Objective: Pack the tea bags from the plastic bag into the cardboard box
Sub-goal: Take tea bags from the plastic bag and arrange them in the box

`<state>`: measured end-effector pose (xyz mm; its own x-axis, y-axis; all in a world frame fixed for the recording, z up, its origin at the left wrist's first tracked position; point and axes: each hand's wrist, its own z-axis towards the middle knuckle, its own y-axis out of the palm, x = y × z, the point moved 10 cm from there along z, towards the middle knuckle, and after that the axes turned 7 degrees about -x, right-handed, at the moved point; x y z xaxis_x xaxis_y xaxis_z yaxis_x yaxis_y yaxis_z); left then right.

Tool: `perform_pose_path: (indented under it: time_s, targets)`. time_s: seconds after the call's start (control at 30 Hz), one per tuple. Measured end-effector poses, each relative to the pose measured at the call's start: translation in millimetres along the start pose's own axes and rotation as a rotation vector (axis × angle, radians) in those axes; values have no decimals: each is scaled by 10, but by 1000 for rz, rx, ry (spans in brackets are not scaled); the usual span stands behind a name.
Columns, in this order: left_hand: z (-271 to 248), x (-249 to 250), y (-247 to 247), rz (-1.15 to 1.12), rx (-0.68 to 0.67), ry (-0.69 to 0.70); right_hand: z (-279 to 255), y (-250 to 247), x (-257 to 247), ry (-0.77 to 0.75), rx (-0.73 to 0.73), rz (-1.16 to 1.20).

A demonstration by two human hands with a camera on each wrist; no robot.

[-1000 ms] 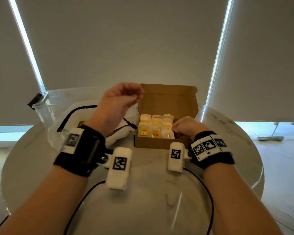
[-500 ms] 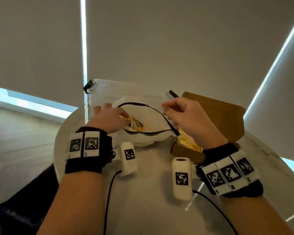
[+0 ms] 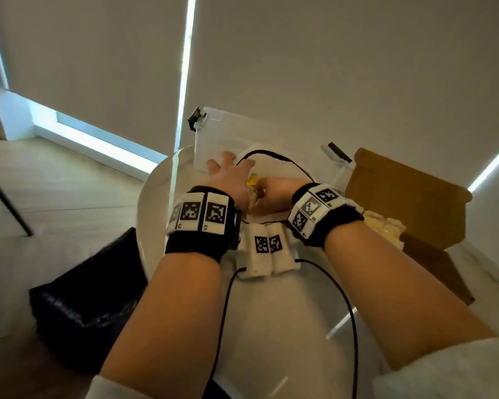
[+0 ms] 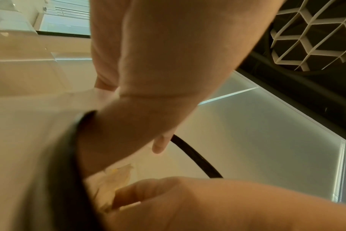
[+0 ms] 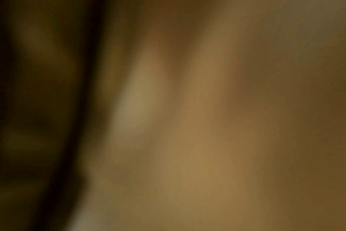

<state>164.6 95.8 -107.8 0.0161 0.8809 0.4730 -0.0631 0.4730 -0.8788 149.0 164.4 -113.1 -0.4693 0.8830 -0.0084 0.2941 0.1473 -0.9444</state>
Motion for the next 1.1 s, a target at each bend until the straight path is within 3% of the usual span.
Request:
perform_pose_path:
  time_s: [0.1,0.3,0.5,0.73,0.9,1.0,1.07,1.1]
  targets:
    - [15,4,9,-14,-4,-2,116,29,166,75,-2,50]
    - [38,17,33,-23,-19,-2,112,-232,340,105,230,112]
    - [56,34,37,-26,-9,0,-163,-552,329,-53,508,195]
    - [84,21,73,-43,-36,3,-589,-855,454,-188,821,480]
    - [65,64,6,-21,-28,8,-914,-997,678,-196,860,661]
    - [32,288,-244,-86,139,90,-1180,-986,843,-223,871,895]
    - [-129,591,-562,-254,389,287,-1370,-929,919,-257,883,1039]
    - [-234,751,-676,-391,452,401,-1455,-881,968,-264,891,1096]
